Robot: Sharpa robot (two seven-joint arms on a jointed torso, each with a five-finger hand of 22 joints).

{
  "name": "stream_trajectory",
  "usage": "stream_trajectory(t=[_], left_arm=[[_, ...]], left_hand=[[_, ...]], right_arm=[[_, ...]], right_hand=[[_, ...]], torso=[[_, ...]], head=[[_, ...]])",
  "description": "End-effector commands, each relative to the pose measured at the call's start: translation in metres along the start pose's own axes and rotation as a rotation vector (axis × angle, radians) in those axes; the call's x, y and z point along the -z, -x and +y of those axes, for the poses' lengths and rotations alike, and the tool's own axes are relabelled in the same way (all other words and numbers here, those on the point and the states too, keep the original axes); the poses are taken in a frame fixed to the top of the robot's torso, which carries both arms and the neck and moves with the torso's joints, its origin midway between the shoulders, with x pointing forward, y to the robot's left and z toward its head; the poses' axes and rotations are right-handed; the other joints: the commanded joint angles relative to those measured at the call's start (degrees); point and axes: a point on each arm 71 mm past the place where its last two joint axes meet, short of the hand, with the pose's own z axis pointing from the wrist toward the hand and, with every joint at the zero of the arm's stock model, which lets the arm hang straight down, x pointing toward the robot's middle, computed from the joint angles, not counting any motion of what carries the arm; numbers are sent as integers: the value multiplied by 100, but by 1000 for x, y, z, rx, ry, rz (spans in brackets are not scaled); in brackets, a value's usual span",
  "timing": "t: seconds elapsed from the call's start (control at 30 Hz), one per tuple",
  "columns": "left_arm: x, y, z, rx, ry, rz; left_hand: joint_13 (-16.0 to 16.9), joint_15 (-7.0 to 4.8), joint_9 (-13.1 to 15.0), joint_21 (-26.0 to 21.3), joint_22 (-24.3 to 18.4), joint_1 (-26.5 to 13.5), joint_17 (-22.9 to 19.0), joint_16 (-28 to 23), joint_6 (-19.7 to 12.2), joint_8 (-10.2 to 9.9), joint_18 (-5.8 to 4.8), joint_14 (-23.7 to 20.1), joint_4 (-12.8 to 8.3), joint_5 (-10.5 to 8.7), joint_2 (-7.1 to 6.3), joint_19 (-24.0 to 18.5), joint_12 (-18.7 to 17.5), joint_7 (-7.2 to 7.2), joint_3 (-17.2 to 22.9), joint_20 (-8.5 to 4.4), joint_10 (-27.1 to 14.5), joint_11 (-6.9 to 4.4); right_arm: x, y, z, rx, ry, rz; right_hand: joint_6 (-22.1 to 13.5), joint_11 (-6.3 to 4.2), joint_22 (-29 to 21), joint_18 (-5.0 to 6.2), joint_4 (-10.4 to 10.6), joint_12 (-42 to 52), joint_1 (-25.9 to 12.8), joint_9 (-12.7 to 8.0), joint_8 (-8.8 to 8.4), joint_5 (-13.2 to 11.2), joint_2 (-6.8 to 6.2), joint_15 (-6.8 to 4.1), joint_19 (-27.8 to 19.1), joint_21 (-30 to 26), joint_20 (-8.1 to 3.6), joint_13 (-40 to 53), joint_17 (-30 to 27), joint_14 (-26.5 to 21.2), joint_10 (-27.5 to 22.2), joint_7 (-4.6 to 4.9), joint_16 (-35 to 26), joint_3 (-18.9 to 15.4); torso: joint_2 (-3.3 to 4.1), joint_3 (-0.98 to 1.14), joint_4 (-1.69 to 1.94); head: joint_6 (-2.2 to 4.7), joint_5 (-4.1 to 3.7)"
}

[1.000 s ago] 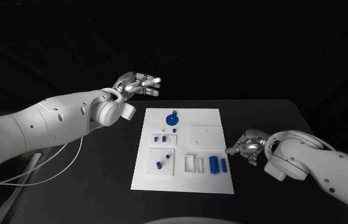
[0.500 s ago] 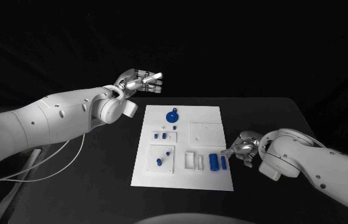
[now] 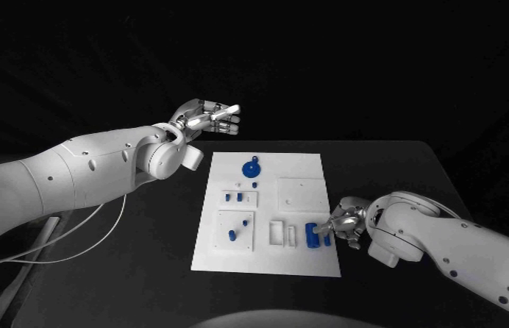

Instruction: Assemble the parts on the task board

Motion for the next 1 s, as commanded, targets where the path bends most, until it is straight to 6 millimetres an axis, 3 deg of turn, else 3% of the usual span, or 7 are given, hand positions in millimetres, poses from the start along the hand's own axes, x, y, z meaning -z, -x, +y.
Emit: stream_trajectory(t=[0.03,0.13,0.77,0.93,1.0], left_arm=[[-1,-4,-1,12,-12,23],[-1,-4,-1,12,-12,25],[-2,-7,0,18,-1,55],[-2,-9,0,18,3,65],[-2,-9,0,17,4,69]], left_hand=[[3,13,2,-35,-7,48,-4,-11,12,-4,-38,-18,39,-9,-26,-55,-9,31,6,3,-5,23],[3,14,3,-37,-8,52,-5,-12,18,-3,-41,-23,53,-9,-30,-57,-8,34,9,2,-4,23],[3,28,0,-47,-18,121,-1,-12,-58,-7,-38,-63,238,-7,-115,-77,-9,27,17,15,-77,45],[3,31,1,-47,-18,122,-1,-12,-69,-5,-38,-68,266,-7,-129,-78,-9,39,12,17,-93,49],[3,31,1,-47,-18,122,-1,-12,-69,-5,-38,-68,266,-7,-129,-78,-9,39,12,17,-93,49]], right_arm=[[-3,-4,-1,41,-30,12],[-6,-7,1,47,-31,14],[-23,-20,17,80,-10,-8],[-27,-24,20,88,-8,-14],[-29,-26,21,92,-7,-18]], right_hand=[[-60,28,41,-32,-32,-31,2,-95,3,-8,-44,28,220,-31,25,-16,10,14,-8,17,-39,-12],[-63,32,53,-28,-37,-45,4,-223,1,-16,-55,31,220,-46,29,-26,22,13,-14,23,-55,-35],[-38,29,103,-25,36,28,20,-276,1,82,-93,28,232,22,26,17,84,24,-1,17,-23,-265],[-48,31,117,-24,128,23,7,-277,1,-72,-117,30,234,37,28,11,85,24,-6,15,-34,-325],[-54,25,122,-24,271,23,16,-275,1,-112,-156,29,239,35,26,9,89,25,-5,17,-39,-395]], torso=[[4,4,5],[3,0,0],[5,-1,4],[6,-10,2],[8,-9,3]], head=[[-12,12],[-23,12],[-9,38],[-16,47],[-17,43]])
